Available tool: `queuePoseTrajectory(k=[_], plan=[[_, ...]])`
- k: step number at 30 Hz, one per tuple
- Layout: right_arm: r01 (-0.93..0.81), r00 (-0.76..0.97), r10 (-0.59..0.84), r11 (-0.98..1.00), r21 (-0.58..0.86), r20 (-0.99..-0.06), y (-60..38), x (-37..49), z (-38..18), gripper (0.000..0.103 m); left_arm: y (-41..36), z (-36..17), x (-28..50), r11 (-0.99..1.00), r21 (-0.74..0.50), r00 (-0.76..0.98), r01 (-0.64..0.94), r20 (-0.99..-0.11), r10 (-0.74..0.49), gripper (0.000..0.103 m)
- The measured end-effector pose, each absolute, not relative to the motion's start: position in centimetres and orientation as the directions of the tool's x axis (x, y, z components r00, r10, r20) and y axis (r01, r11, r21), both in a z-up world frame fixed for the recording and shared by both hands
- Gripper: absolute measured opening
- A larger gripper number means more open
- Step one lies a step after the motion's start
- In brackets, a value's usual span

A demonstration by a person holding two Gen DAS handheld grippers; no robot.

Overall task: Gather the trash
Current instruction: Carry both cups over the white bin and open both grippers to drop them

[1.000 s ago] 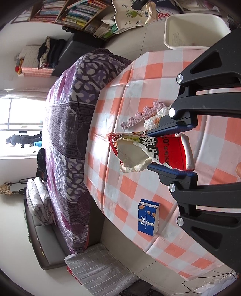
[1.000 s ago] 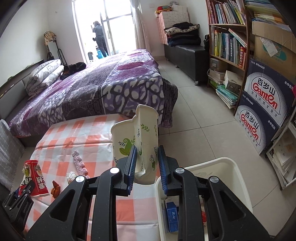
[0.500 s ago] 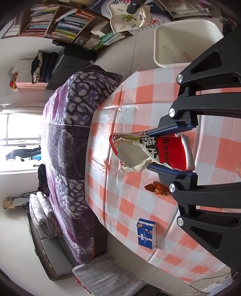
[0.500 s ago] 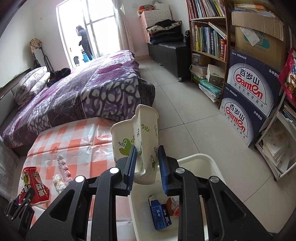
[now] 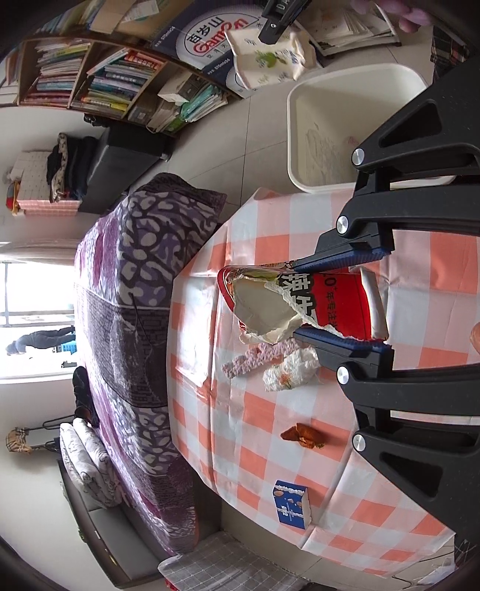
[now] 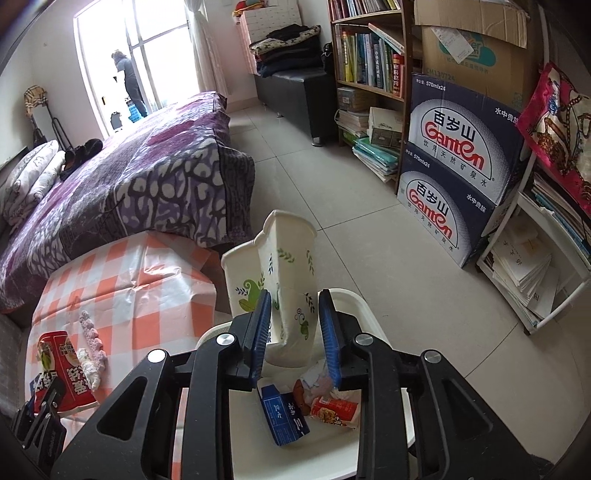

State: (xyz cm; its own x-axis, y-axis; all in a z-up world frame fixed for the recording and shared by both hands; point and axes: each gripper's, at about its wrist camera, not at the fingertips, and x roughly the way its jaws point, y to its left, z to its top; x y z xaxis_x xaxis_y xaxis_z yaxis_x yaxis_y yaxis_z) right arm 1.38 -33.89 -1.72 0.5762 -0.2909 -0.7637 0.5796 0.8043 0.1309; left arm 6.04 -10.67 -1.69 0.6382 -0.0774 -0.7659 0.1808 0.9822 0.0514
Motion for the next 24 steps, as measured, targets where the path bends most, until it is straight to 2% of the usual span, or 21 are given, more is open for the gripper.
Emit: queuePoseTrajectory(k=[2, 8, 13, 24], plan=[[0.594, 0.562, -0.296, 0.794, 0.128, -0.773, -34.5, 0.9, -1.9, 0.036, -11.7, -1.6, 5.9, 0.979, 0.048, 0.634, 0.198, -0.768, -0.09, 0.031], [0.638, 0.556, -0.309, 0.753, 0.158, -0.771, -36.1, -0.6, -1.7, 0.051, -14.7, -1.6, 5.1, 0.966, 0.044, 0.619, 0.256, -0.775, -0.129, 0.031], [0.668, 0.558, -0.322, 0.721, 0.183, -0.765, -37.4, -1.5, -1.4, 0.058, -17.1, -1.7, 4.7, 0.952, 0.036, 0.6, 0.304, -0.784, -0.162, 0.031], [0.709, 0.571, -0.333, 0.66, 0.247, -0.751, -40.0, -2.8, -0.6, 0.065, -21.6, -2.1, 4.5, 0.898, -0.009, 0.508, 0.44, -0.822, -0.258, 0.033]])
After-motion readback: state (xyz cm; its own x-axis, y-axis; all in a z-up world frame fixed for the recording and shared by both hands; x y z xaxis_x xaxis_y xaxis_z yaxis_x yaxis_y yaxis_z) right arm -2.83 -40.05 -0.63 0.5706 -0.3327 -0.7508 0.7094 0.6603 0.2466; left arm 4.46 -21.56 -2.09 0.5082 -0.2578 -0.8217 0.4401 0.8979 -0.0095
